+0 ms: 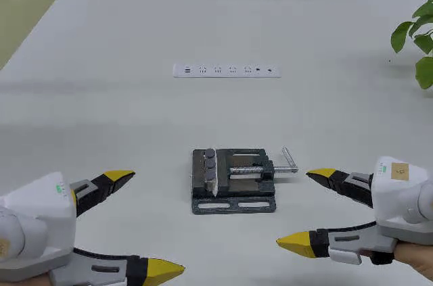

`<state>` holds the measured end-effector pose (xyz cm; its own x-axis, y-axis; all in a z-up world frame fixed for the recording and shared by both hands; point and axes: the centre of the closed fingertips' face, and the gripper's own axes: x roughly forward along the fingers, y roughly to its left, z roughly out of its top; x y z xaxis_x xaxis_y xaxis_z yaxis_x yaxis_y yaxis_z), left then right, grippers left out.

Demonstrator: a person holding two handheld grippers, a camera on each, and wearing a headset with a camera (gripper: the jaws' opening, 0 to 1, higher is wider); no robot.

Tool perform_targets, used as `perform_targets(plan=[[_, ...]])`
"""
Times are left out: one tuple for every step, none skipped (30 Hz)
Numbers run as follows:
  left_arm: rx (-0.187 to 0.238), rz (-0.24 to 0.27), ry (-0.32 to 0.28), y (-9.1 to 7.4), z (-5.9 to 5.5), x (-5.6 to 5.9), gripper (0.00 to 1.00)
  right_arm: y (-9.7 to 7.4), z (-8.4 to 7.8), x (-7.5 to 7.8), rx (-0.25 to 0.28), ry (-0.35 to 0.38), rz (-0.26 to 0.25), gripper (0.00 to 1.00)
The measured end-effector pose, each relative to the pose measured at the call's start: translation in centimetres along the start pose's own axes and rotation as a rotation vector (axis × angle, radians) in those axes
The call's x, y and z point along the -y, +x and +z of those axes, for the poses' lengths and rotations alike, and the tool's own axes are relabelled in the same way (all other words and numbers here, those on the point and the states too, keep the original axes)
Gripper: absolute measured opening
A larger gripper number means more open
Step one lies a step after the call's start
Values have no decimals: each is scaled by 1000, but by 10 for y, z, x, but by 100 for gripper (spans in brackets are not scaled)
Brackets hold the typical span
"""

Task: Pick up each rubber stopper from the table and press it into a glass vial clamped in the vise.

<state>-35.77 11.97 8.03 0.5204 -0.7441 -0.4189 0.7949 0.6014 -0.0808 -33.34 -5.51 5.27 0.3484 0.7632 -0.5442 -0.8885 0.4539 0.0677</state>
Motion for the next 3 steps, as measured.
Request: perform_targets(plan=[[0,-2,0,0,0,0,99,0,0,0,1,-1,-1,80],[-1,-3,1,0,0,1,99,0,-1,1,1,-1,-2,80],[-2,-5,2,0,0,1,99,-1,-1,1,2,1,-2,80]])
